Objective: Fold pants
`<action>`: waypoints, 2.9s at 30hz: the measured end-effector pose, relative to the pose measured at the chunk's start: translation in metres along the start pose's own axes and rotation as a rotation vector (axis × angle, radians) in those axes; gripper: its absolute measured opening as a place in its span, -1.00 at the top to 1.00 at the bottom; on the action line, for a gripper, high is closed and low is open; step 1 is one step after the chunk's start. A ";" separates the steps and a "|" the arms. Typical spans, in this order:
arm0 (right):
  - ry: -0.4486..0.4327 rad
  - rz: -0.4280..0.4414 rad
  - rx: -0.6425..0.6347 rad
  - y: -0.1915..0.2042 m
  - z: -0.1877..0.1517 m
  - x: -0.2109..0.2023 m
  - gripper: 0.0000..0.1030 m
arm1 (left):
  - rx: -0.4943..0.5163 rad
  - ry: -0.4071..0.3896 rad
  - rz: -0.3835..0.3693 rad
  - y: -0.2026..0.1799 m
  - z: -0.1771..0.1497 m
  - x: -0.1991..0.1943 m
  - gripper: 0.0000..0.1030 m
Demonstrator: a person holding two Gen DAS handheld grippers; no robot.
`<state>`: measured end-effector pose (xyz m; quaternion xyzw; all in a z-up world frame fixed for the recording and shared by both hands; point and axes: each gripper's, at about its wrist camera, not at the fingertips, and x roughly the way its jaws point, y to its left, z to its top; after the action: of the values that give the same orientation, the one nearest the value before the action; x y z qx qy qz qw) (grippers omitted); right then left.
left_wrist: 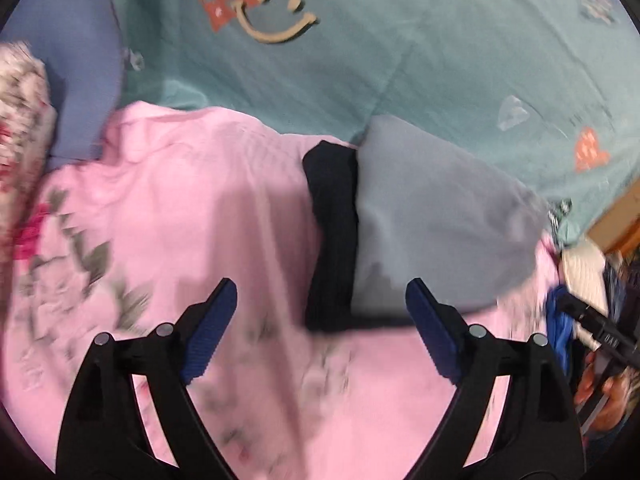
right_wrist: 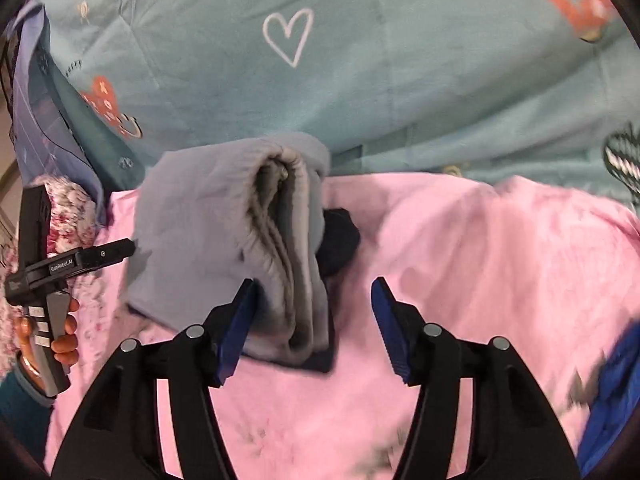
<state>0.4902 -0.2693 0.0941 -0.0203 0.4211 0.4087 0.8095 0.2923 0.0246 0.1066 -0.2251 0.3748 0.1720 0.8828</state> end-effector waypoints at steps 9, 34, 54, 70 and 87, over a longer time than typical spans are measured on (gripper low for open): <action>0.020 -0.196 -0.196 0.020 -0.159 -0.155 -0.28 | 0.394 -0.113 0.294 -0.072 -0.170 -0.136 -0.96; -0.314 -0.163 -0.220 0.140 -0.274 -0.177 -0.87 | 0.226 -0.221 0.269 -0.111 -0.247 -0.172 -0.96; -0.255 -0.140 -0.182 0.124 -0.278 -0.159 -0.87 | 0.167 -0.166 0.296 -0.106 -0.247 -0.140 -0.96; -0.284 -0.237 -0.222 0.125 -0.281 -0.155 -0.87 | 0.220 -0.195 0.320 -0.118 -0.250 -0.135 -0.96; -0.286 -0.285 -0.261 0.128 -0.285 -0.148 -0.87 | 0.221 -0.177 0.313 -0.119 -0.247 -0.124 -0.96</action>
<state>0.1677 -0.3872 0.0541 -0.1257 0.2386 0.3400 0.9009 0.1226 -0.2224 0.0772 -0.0497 0.3428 0.2839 0.8941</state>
